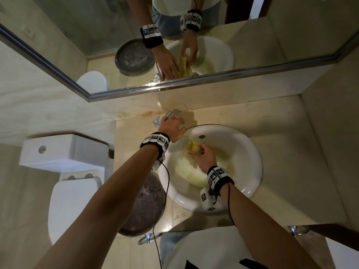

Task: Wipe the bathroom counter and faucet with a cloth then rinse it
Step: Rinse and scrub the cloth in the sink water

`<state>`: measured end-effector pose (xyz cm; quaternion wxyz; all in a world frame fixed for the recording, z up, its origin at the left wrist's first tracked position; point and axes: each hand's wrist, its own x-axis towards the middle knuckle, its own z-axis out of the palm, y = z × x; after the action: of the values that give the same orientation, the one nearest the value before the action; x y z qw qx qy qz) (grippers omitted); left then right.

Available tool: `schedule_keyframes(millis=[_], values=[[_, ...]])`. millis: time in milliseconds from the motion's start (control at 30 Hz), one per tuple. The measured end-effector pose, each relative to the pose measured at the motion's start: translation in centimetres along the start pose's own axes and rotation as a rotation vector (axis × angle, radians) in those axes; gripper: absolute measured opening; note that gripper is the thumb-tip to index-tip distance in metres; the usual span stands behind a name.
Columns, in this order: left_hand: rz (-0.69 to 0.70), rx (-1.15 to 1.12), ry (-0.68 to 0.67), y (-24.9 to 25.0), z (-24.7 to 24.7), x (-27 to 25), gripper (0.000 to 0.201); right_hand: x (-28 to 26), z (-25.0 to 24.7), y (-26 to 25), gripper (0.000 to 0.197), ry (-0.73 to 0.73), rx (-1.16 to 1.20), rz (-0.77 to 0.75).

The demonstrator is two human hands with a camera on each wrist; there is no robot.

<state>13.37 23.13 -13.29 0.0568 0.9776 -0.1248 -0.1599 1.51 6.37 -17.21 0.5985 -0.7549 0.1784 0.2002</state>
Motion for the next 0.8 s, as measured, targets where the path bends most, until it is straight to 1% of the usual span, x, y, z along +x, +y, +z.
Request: schedule_keyframes(millis=[100,167,233,300,333,367,400,467,533,600,667,733,800], values=[[-0.003,-0.058,-0.002,0.0,-0.2,0.2,0.033,0.0,0.2,-0.3,0.023,0.009,0.001,0.006],[0.001,-0.125,0.026,-0.2,-0.2,-0.2,0.031,0.1,0.5,-0.3,0.024,0.012,0.002,0.007],[0.004,-0.221,0.14,-0.4,-0.2,-1.0,0.029,0.4,0.7,-0.3,0.023,0.005,0.005,0.011],[-0.005,-0.307,0.311,-0.7,-0.1,-2.2,0.03,0.7,1.1,-0.4,0.022,-0.004,0.01,0.01],[-0.01,-0.328,0.377,-0.9,-0.1,-2.9,0.032,1.0,1.4,-0.4,0.022,-0.007,0.014,0.006],[-0.004,-0.323,0.414,-1.1,0.1,-3.5,0.034,1.2,1.6,-0.5,0.022,-0.011,0.017,0.004],[0.019,-0.285,0.416,-1.4,0.2,-4.1,0.035,1.4,1.8,-0.5,0.022,-0.013,0.021,0.002],[0.093,-0.15,0.355,-2.0,0.7,-4.8,0.038,1.9,2.1,-0.5,0.023,-0.016,0.019,0.009],[0.128,-0.067,0.315,-2.6,1.1,-4.5,0.037,2.3,2.5,-0.5,0.024,-0.022,0.026,0.02],[0.113,-0.062,0.284,-2.6,0.9,-3.4,0.032,2.7,2.9,-0.6,0.027,-0.035,0.03,0.024],[0.091,-0.065,0.203,-2.1,0.2,-2.0,0.027,3.3,3.4,-0.7,0.029,-0.062,0.011,0.025],[0.068,-0.074,0.13,-1.7,-0.4,-0.4,0.028,3.8,3.7,-0.9,0.03,-0.09,-0.033,0.031],[0.045,-0.096,0.1,-1.5,-0.9,0.7,0.03,4.5,3.8,-1.0,0.025,-0.107,-0.072,0.025]])
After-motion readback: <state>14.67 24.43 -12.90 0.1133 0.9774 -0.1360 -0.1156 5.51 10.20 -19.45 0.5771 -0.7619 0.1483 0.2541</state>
